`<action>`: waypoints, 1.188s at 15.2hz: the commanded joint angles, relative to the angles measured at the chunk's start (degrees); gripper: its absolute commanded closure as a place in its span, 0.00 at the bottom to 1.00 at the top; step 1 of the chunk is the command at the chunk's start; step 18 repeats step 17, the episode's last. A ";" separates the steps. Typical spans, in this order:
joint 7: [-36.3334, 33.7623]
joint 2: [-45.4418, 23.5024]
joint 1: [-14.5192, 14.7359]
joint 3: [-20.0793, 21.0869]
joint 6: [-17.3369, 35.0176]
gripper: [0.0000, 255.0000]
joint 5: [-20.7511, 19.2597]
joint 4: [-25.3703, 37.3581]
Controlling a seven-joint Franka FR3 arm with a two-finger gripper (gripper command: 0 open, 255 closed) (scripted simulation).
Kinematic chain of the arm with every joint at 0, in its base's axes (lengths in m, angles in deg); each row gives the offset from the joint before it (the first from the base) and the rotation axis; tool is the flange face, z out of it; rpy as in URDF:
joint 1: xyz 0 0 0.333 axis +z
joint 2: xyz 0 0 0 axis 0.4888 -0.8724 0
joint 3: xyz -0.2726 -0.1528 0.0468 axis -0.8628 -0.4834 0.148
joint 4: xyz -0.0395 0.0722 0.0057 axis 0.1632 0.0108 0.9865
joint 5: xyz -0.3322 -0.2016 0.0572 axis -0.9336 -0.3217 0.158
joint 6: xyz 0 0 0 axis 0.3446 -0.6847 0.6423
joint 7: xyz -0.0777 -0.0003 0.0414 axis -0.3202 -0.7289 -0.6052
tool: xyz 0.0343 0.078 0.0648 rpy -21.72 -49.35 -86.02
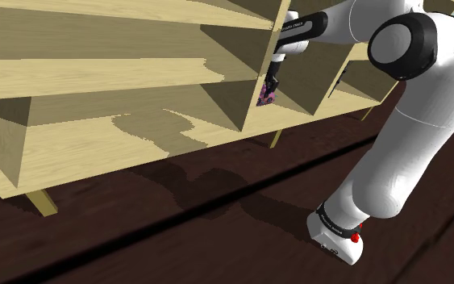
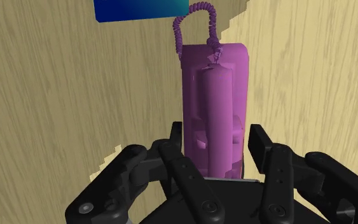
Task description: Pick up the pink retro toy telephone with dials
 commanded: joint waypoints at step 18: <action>-0.86 2.92 0.33 -0.24 -10.99 1.00 -1.65 8.36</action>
